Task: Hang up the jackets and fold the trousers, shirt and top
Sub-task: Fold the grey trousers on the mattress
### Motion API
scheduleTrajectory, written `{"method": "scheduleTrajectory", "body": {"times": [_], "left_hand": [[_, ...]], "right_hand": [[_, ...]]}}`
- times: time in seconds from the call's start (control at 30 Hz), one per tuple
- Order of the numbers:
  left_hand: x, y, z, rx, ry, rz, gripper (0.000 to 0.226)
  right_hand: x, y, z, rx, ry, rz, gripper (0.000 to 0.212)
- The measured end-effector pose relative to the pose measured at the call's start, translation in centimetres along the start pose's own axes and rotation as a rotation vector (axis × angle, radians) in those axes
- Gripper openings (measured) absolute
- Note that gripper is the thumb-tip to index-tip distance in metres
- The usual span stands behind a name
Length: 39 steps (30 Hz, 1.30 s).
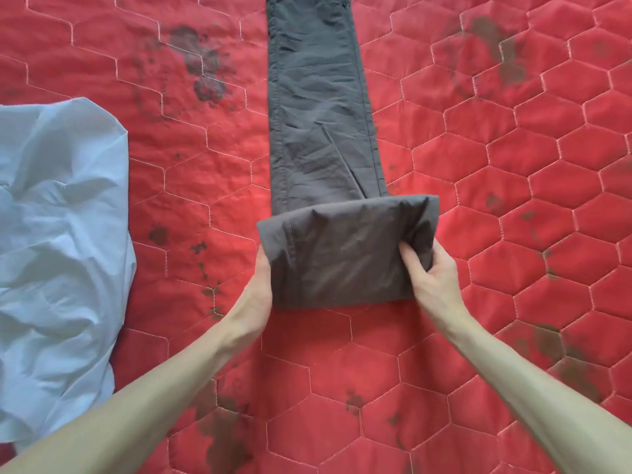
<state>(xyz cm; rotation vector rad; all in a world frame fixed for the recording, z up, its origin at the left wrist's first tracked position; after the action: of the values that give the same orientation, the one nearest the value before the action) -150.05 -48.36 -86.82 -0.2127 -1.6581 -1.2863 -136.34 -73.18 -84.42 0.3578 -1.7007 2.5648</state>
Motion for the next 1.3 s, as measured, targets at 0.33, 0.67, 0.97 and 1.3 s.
{"method": "scheduleTrajectory", "body": {"times": [0.33, 0.67, 0.97, 1.3], "left_hand": [[-1.3, -1.1, 0.9, -0.358, 0.182, -0.26, 0.043], [0.6, 0.8, 0.3, -0.718, 0.566, -0.411, 0.023], [0.5, -0.1, -2.7, -1.381, 0.234, -1.136, 0.079], [-0.7, -1.1, -2.9, -1.405, 0.076, -1.081, 0.126]], "right_hand": [[-3.7, 1.4, -0.5, 0.251, 0.197, -0.131, 0.047], [-3.5, -0.5, -0.5, 0.767, 0.212, 0.135, 0.027], [-0.9, 1.6, -2.5, 0.88, -0.311, 0.743, 0.081], [-1.7, 3.2, -2.8, 0.834, -0.35, 0.769, 0.11]]}}
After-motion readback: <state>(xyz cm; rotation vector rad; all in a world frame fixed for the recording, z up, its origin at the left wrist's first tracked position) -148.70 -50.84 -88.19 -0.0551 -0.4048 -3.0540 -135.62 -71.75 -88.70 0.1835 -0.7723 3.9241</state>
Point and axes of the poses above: each hand's wrist, its own x-axis away from the middle knuckle, its own z-axis out of the back of the hand, y = z × x, the point moved 5 cm from there along -x, towards the middle knuckle, and after that the axes turned 10 degrees about y, right-handed, at the moved point
